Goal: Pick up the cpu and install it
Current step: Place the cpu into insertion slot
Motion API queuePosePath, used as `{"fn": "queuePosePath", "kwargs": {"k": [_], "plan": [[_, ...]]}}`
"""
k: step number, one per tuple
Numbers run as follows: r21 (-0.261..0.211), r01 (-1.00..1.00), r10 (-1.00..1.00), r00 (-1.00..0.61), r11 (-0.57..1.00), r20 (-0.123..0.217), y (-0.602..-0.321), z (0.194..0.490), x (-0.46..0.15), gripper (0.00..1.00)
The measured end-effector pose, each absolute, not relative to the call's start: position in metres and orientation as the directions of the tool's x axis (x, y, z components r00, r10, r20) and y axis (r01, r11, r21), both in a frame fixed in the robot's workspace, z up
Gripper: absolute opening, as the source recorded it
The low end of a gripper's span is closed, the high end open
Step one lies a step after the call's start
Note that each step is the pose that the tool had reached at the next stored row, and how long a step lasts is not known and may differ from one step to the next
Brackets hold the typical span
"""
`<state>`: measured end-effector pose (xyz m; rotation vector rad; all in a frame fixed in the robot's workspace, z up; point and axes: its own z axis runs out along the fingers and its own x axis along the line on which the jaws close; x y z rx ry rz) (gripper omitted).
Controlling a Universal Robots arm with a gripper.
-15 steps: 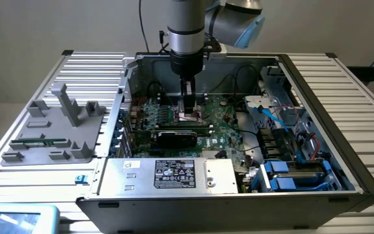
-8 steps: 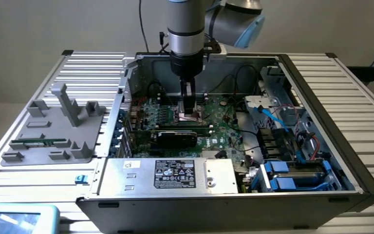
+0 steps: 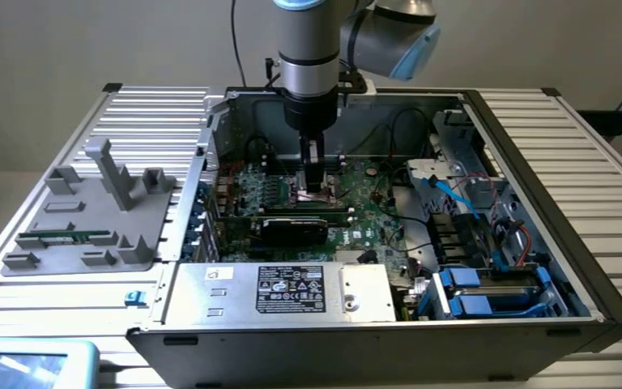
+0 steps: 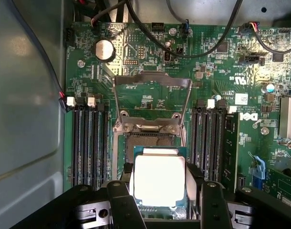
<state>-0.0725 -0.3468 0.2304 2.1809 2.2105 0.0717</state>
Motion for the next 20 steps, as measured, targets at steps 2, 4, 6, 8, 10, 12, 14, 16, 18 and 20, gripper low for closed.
{"fn": "queuePosePath", "kwargs": {"k": [2,4,6,8,10,12,14,16,18,20], "plan": [[0.058,0.998,1.0,-0.014,0.013,0.007,-0.3468,0.2299,-0.0725,0.53],[0.058,0.998,1.0,-0.014,0.013,0.007,-0.3468,0.2299,-0.0725,0.53],[0.058,0.998,1.0,-0.014,0.013,0.008,-0.3466,0.2286,-0.0723,0.53],[0.059,0.998,1.0,-0.014,0.013,0.008,-0.3464,0.2271,-0.0722,0.53],[0.059,0.998,1.0,-0.014,0.013,0.007,-0.3464,0.2266,-0.0722,0.53],[0.059,0.998,1.0,-0.014,0.013,0.008,-0.3461,0.2253,-0.0722,0.53],[0.059,0.998,1.0,-0.014,0.013,0.008,-0.3457,0.2236,-0.0722,0.53],[0.059,0.998,1.0,-0.014,0.013,0.008,-0.3452,0.2224,-0.0722,0.53],[0.059,0.998,1.0,-0.013,0.012,0.008,-0.344,0.2217,-0.0722,0.53],[0.059,0.998,1.0,-0.012,0.012,0.008,-0.3434,0.2212,-0.0722,0.53]]}}
